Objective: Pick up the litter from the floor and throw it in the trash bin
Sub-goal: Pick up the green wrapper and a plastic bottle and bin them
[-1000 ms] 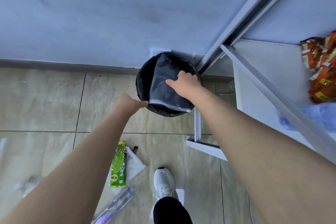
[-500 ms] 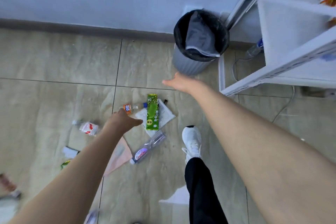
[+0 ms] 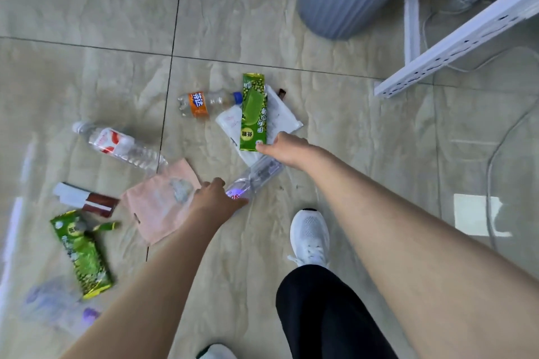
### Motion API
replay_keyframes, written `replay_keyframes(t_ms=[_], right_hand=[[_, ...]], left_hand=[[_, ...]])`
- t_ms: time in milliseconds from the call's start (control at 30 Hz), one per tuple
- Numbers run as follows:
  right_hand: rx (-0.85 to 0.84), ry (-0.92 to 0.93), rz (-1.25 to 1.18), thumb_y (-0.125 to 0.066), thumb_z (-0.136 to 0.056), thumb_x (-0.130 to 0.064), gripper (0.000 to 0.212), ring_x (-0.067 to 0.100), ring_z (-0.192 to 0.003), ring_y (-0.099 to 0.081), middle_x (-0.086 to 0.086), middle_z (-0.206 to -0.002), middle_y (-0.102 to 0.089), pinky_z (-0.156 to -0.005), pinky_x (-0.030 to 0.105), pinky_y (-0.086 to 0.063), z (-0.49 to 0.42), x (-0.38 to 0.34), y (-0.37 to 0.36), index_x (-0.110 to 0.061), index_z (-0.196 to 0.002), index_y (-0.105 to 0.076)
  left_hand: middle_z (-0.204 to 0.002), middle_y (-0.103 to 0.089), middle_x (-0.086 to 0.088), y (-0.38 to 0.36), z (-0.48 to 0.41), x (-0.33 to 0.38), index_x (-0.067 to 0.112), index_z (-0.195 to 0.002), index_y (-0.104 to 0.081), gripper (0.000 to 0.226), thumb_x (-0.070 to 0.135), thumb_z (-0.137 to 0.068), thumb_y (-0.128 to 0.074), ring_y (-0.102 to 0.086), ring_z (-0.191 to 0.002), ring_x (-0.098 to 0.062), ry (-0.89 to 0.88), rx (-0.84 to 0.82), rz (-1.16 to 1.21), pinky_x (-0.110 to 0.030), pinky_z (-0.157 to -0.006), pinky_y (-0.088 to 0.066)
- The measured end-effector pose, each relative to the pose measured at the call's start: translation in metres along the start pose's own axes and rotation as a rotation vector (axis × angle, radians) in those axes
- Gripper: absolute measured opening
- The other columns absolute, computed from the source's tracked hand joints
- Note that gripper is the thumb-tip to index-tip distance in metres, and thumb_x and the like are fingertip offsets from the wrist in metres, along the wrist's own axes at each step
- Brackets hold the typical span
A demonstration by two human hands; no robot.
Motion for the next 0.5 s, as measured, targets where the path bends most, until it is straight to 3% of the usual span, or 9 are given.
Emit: replay_keyframes(t_ms=[100,233,333,433,500], right_hand=[[0.081,-0.033,-0.047,-0.048,-0.089,-0.057,0.062,0.034,-0.124,-0.047,0.017,-0.132,-0.055,-0.090,0.032,-0.040,-0.055,0.016,-0.025,-0.008,-0.128,-0.048],[0.242,-0.034,-0.179,-0.052,-0.087,-0.055,0.056,0.031,-0.114,-0.056,0.012,-0.121,-0.062,-0.073,0.029,-0.039,-0.115,0.018,-0.039,-0.009,-0.119,-0.053],[0.328,-0.084,-0.299,-0.055,-0.082,-0.058,0.067,0.031,-0.118,-0.053,0.011,-0.129,-0.057,-0.087,0.035,-0.048,-0.148,0.012,-0.047,-0.010,-0.128,-0.047],[0.420,-0.123,-0.346,-0.064,-0.077,-0.057,0.073,0.030,-0.125,-0.047,0.010,-0.132,-0.054,-0.093,0.040,-0.045,-0.170,0.001,-0.053,-0.010,-0.128,-0.043],[0.454,-0.110,-0.333,-0.067,-0.079,-0.046,0.061,0.029,-0.124,-0.047,0.009,-0.127,-0.056,-0.092,0.040,-0.045,-0.181,-0.006,-0.053,-0.011,-0.123,-0.043]], left_hand=[[-0.133,-0.048,-0.015,-0.036,-0.044,0.001,0.011,-0.133,-0.042,0.076,0.047,-0.073,-0.071,-0.046,-0.125,-0.033,-0.059,0.040,-0.045,-0.042,-0.099,-0.042],[-0.129,-0.049,-0.012,-0.067,-0.087,-0.006,0.013,-0.131,-0.044,0.072,0.046,-0.073,-0.071,-0.045,-0.124,-0.032,-0.128,0.093,-0.117,-0.042,-0.097,-0.042],[-0.121,-0.053,-0.009,-0.079,-0.100,-0.017,0.012,-0.121,-0.049,0.066,0.050,-0.071,-0.069,-0.052,-0.115,-0.031,-0.173,0.087,-0.125,-0.038,-0.090,-0.045],[-0.105,-0.055,-0.002,-0.077,-0.103,-0.030,0.017,-0.109,-0.052,0.059,0.057,-0.068,-0.066,-0.060,-0.097,-0.027,-0.203,0.053,-0.083,-0.032,-0.074,-0.044],[-0.087,-0.054,0.004,-0.069,-0.103,-0.042,0.021,-0.093,-0.051,0.051,0.060,-0.065,-0.066,-0.058,-0.073,-0.020,-0.194,0.033,-0.010,-0.029,-0.059,-0.039]])
Point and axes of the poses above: each hand's wrist, its own z-axis away from the middle knuckle, its own y-axis out of the back of the hand, x = y × z, the point moved 3 cm from there along -z, towards the middle knuckle
